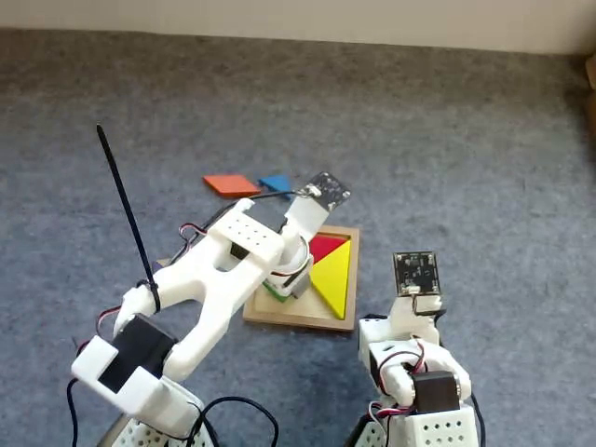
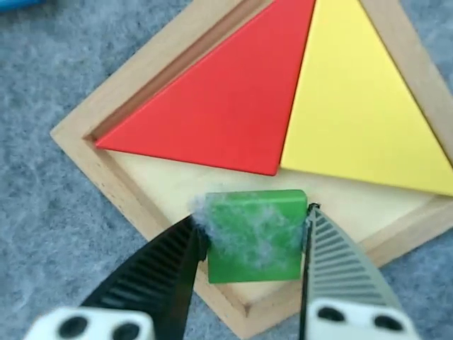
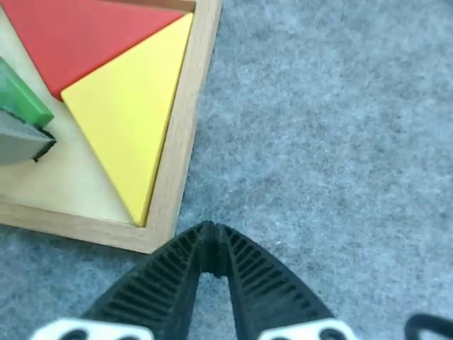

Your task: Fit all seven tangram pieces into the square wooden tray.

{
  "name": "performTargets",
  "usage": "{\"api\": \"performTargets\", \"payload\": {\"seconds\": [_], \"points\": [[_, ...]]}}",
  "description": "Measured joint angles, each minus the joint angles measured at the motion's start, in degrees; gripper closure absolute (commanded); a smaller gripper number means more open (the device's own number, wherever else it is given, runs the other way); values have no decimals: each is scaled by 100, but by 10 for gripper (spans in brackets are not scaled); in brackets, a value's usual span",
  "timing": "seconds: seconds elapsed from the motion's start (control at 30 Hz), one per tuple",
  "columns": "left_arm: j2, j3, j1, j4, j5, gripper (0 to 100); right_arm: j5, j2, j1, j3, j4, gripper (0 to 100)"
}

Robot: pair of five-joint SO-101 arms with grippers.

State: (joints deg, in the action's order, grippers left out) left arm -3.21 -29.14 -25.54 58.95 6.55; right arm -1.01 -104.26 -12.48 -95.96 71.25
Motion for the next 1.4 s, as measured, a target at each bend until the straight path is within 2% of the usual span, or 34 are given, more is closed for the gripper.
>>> {"api": "performTargets", "payload": {"seconds": [0.17,0.3,0.53,0.8,1.1,1.4], "points": [[0,53,0,105,-325,774,0,0,0,0,0,984],[0,281,0,422,-378,774,0,0,0,0,0,984],[0,352,35,519,-378,779,0,0,0,0,0,984],[835,-62,167,554,-378,776,0,0,0,0,0,984],[949,-712,721,-299,-325,775,0,0,0,0,0,984],[334,-545,721,-642,-281,779,0,0,0,0,0,984]]}}
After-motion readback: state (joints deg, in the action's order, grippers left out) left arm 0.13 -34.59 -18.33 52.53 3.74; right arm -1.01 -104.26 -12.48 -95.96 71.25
